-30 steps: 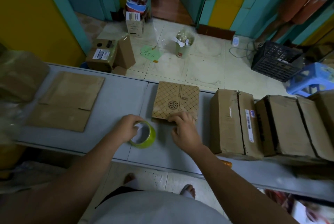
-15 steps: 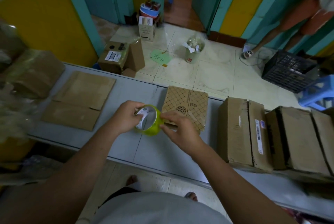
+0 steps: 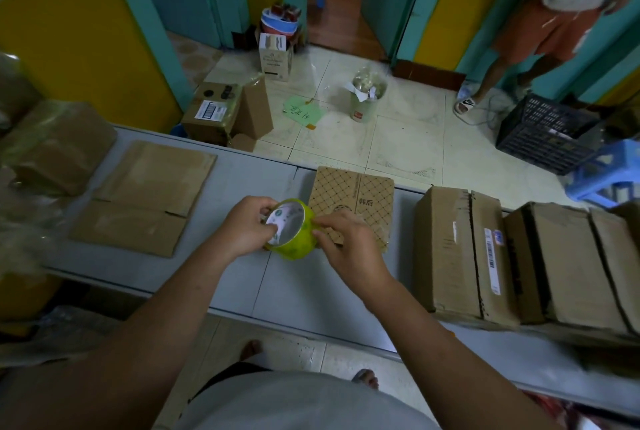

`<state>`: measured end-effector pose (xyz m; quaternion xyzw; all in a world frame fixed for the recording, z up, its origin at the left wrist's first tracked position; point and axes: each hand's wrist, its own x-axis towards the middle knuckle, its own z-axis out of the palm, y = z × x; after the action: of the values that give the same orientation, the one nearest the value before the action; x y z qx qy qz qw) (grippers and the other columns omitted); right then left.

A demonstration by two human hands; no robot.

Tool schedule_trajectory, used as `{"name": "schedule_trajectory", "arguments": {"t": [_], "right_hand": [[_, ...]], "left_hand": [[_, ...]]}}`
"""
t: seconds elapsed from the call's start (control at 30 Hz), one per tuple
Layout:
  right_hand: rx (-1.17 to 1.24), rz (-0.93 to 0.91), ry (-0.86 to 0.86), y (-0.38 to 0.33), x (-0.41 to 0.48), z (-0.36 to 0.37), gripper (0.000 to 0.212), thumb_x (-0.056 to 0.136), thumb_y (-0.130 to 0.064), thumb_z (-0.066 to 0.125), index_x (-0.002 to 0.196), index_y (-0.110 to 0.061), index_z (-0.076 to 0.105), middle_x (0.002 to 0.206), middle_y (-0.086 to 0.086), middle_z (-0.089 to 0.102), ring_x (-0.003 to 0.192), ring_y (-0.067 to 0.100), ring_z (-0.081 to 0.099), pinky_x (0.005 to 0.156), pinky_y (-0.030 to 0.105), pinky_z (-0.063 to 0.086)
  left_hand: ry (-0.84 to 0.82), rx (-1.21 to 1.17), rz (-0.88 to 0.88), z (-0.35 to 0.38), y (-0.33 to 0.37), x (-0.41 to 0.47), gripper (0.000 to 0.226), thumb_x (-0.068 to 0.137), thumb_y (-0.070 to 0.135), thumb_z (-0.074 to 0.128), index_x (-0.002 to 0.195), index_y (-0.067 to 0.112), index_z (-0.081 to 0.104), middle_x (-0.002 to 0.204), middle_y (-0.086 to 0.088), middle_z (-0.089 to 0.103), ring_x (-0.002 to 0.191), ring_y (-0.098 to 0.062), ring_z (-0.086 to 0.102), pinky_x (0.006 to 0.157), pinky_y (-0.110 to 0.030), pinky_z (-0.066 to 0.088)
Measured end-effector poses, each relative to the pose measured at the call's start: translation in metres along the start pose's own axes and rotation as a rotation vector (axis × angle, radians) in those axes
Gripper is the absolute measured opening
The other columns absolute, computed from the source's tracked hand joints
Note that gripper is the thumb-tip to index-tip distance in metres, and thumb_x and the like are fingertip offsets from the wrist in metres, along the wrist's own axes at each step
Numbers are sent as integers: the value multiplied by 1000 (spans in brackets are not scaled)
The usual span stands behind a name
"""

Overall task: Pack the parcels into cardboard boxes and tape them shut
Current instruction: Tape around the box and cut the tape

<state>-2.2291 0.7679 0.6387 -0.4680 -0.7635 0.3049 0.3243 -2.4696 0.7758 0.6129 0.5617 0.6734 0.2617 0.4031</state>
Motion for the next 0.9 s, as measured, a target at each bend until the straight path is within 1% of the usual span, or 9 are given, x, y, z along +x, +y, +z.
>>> {"name": "schedule_trajectory", "arguments": {"t": [0.17,0.27,0.37,0.43,0.5,0.6,0.7,0.83,0.9], "right_hand": [[-32,21,-18,1,9,-4,9,97,-14,71,103,-17,78,97,-3,70,88,9,64,81,16,49],[-59,63,-60,0,12,-5,8,101,-14,64,101,-16,72,98,-5,62,86,11,60,77,17,48],[-7,137,-129,-1,16,-9,13,105,-12,58,97,-22,62,99,-1,61,88,15,65,75,33,62],[50,186,-136,1,19,-16,15,105,-7,54,95,-18,59,90,-3,61,82,4,65,68,18,58],[1,212,-102,6,25,-22,15,104,-7,54,95,-18,59,83,-14,60,74,-6,60,63,7,42],[-7,240,-170,16,34,-26,17,104,-11,56,92,-22,60,81,-15,61,73,-2,56,66,16,38],[107,260,-272,19,40,-35,19,104,-12,58,88,-18,63,78,-5,63,71,7,55,71,29,45],[372,255,-489,15,37,-59,25,108,-11,54,86,-9,65,79,5,61,79,18,57,78,33,51],[551,304,-543,15,31,-68,24,107,-10,53,88,-5,65,80,6,62,82,20,59,83,30,51]], "left_hand": [[-47,-85,-50,-1,9,-3,40,74,-4,68,106,19,79,97,-1,79,97,-21,75,79,-53,65],[-54,-125,-75,0,19,-6,52,77,-8,69,118,24,72,114,2,73,108,-19,69,70,-50,66],[-47,-214,-37,1,28,-16,49,90,-3,68,123,32,60,131,10,59,107,-16,67,62,-42,65],[-138,-317,9,2,32,-25,32,99,11,71,123,30,61,143,10,54,110,-20,70,72,-39,66],[-250,-366,101,2,31,-35,32,96,26,74,127,22,67,153,11,49,126,-15,63,85,-36,63],[-259,-195,221,7,26,-45,38,88,32,83,124,26,74,134,12,68,119,-10,66,97,-35,58],[-250,-116,231,10,25,-48,21,90,40,82,108,30,77,95,12,75,77,-17,69,69,-40,58],[-167,136,387,-3,17,-43,31,84,63,76,97,35,71,90,9,62,86,-12,62,74,-41,54],[-101,268,416,-11,16,-42,33,82,74,70,85,41,64,80,10,59,77,-8,60,67,-37,51]]}}
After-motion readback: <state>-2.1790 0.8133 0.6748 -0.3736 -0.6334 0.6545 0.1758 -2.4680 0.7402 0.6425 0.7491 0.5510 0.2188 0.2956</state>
